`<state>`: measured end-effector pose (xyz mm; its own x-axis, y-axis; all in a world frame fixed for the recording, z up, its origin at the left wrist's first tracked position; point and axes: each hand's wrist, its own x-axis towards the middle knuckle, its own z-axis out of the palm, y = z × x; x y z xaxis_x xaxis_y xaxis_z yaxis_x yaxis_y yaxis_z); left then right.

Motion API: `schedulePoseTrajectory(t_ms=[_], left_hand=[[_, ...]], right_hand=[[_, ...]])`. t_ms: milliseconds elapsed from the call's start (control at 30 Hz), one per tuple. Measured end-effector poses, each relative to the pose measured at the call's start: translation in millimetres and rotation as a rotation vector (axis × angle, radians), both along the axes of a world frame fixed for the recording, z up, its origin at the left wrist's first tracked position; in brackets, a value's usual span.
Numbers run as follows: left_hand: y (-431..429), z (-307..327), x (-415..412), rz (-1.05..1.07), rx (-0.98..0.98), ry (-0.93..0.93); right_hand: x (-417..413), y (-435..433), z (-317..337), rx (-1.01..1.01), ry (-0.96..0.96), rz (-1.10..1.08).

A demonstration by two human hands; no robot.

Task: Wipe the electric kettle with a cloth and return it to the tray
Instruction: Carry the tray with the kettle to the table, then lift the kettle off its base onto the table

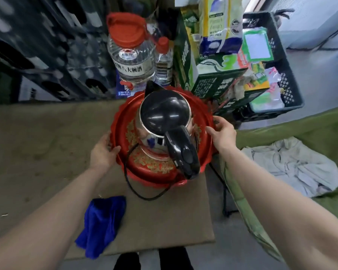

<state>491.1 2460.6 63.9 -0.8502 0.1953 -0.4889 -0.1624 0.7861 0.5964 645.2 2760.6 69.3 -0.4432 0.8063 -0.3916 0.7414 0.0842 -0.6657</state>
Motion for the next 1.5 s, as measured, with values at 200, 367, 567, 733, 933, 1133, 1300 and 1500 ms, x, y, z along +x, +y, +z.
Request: schedulePoseTrajectory(t_ms=[200,367,567,733,933,1133,1300,1500], left_hand=[[17,-22,-7,0.077,-0.082,-0.017],[25,-32,-13,0.128,-0.081,-0.042],[24,-34,-12,0.119,-0.083,-0.030],[21,-32,-15,0.081,-0.091,-0.026],[15,-23,-13,0.088,-0.043,-0.067],[5,0,-3,-0.014,0.012,-0.124],[3,32,4,-0.029,0.109,-0.085],[50,87,-7,-0.153,0.284,0.056]], right_hand=[[-21,18,-22,-0.019,-0.025,0.015],[-30,23,-26,-0.003,-0.069,0.002],[-32,22,-28,0.000,-0.103,-0.004],[-33,25,-28,0.005,-0.139,0.016],[-33,25,-25,0.000,-0.203,0.061],[-24,19,3,-0.039,-0.225,0.277],[-5,-5,51,0.080,0.062,0.287],[29,-80,118,-0.115,0.290,0.283]])
